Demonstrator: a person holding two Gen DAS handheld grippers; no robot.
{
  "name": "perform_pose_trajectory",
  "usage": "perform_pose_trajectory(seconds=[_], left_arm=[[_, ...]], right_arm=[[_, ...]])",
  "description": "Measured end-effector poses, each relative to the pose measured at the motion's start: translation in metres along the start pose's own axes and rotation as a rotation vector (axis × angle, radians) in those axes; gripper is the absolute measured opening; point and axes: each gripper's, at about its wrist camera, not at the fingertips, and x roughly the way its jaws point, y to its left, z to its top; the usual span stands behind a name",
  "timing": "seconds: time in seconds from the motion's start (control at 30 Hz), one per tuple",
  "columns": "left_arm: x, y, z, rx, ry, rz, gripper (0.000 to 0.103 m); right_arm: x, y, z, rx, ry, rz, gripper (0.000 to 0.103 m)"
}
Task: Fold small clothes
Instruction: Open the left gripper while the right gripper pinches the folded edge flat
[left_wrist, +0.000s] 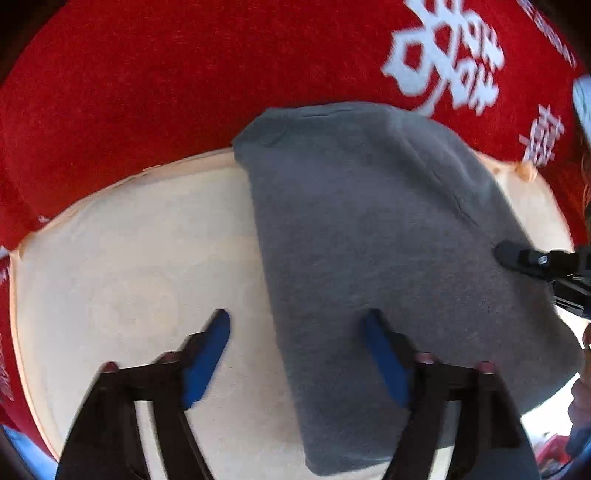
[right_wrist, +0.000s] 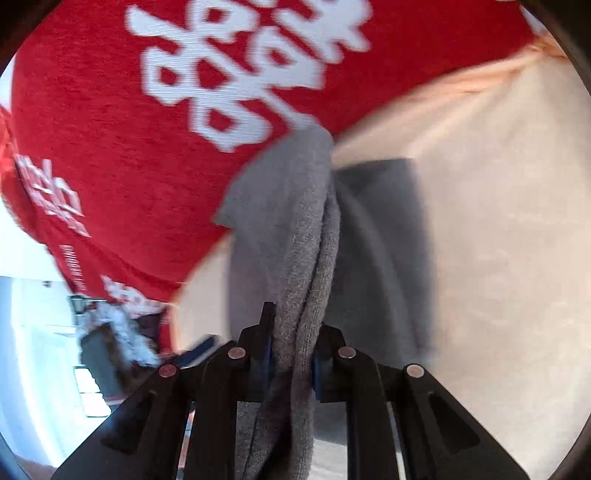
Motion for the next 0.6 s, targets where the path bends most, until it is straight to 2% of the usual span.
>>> perform_pose_trajectory(seconds=[0.03,0.1,0.3,0.37,0.43,0.53,0.6], left_arm=[[0.008,-0.003,-0.005,0.000,0.022,-0.023,0.077],[0.013,-0.002,-0.011,-0.020,0.041,-0.044,0.077],[0.002,0.009,-0.019,-0.011,0.062,-0.044,0.077],[-0.012,0.017,-0.019,-0.006,0.049,-0.023,0.077],[-0.019,0.031,-0.019,-0.024,0.056,-0.044,0.077],[-0.018,0.045,-0.022,-0.070,0.102,-0.120,0.077],[-0.013,0.045,-0.027,-0.063,0.116,-0.126,0.077]], right_arm=[[0.009,-0.019,-0.003,0.038,0.028,-0.023,0.018],[0.014,-0.035,-0.008,0.070,0.039,0.022,0.018],[0.002,-0.017,-0.006,0.036,0.042,-0.028,0.024],[-0.013,-0.019,-0.009,0.038,0.038,-0.056,0.032],[-0.025,-0.012,-0.014,0.028,0.036,-0.050,0.055],[-0.039,-0.015,-0.033,0.043,0.082,0.015,0.058],[-0.038,-0.016,-0.045,0.030,0.122,-0.005,0.056]])
